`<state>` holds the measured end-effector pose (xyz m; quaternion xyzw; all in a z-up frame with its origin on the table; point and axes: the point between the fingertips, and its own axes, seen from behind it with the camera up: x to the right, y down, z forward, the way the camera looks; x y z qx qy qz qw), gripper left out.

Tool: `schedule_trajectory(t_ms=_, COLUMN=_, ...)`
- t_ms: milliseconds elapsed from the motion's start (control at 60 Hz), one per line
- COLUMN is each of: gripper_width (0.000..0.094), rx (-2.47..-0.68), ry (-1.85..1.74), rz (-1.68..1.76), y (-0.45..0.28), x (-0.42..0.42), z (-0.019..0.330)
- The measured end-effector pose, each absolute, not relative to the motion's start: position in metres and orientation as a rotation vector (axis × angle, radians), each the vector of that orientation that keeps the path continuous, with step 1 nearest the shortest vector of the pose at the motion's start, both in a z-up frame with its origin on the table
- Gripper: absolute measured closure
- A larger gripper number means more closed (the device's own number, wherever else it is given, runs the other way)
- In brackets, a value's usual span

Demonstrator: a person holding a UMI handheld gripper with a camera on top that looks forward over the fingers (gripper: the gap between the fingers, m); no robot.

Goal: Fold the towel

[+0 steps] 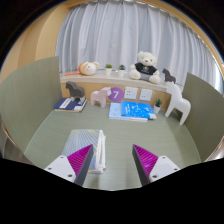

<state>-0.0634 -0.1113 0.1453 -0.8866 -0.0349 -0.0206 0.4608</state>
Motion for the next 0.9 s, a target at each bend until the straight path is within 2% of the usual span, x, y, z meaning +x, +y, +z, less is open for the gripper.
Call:
schedule_trajectory(t_ms=67, gripper_width=0.0105, rx=-2.148, ry=-0.087, rz=-0.011, y=-0.13, x=-0.041, z=0.181)
schedule_trajectory(t_ms=167, gripper_width=0.0106, rx=-2.095, ry=-0.099, rz=0.01, y=-0.157, x=-0.007, z=0.228)
schedule_trajectory(t_ms=317, gripper_width=0.0112, rx=-2.044, ry=-0.092, rz=0.025, y=-0.19, x=0.035, z=0.272)
schedule_trajectory(t_ms=467, gripper_width=0.0115, rx=-2.017, ry=-0.051, rz=0.041, y=-0.213, x=0.061, z=0.289)
schedule_trajectory(t_ms=900, gripper_width=0.012, rx=-2.034, ry=-0.025, rz=0.013, y=-0.238, x=0.088, z=0.29)
